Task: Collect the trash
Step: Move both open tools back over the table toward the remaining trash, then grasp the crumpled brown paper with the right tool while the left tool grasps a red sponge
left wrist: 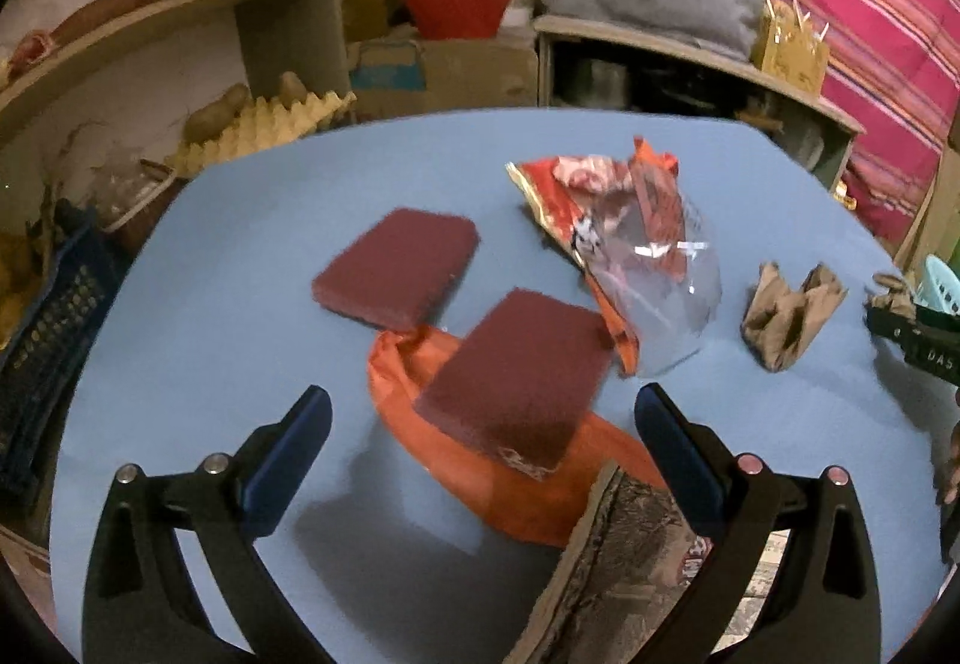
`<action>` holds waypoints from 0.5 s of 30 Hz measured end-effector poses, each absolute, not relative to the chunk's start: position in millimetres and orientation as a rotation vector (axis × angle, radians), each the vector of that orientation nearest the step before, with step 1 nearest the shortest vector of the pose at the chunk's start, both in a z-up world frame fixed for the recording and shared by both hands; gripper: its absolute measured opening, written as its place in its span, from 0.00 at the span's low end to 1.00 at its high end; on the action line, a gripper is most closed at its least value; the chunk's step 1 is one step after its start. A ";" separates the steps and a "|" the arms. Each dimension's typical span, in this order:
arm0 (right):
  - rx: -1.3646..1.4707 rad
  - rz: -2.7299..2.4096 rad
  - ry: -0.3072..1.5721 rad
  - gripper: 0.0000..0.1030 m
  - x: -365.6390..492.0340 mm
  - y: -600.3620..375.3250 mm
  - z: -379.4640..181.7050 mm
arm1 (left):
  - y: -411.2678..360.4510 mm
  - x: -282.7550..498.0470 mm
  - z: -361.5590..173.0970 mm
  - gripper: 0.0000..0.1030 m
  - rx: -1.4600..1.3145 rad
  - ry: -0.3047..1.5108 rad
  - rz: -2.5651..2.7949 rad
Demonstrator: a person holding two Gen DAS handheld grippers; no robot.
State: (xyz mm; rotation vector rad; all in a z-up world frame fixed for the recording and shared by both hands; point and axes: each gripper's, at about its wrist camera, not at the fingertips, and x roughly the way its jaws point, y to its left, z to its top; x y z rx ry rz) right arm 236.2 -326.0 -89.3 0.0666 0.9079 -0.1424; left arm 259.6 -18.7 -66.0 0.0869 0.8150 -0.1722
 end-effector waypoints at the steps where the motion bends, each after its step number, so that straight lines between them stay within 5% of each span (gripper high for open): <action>1: 0.075 -0.127 0.915 0.49 236.7 -326.5 -90.5 | -19.1 262.7 -69.3 0.96 0.086 0.826 -0.176; 3: 0.078 -0.113 0.914 0.41 237.0 -326.1 -89.6 | -19.0 268.2 -74.2 0.96 0.085 0.845 -0.181; 15: 0.027 -0.078 0.894 0.41 232.8 -318.4 -86.8 | -18.6 274.4 -75.2 0.93 0.096 0.847 -0.227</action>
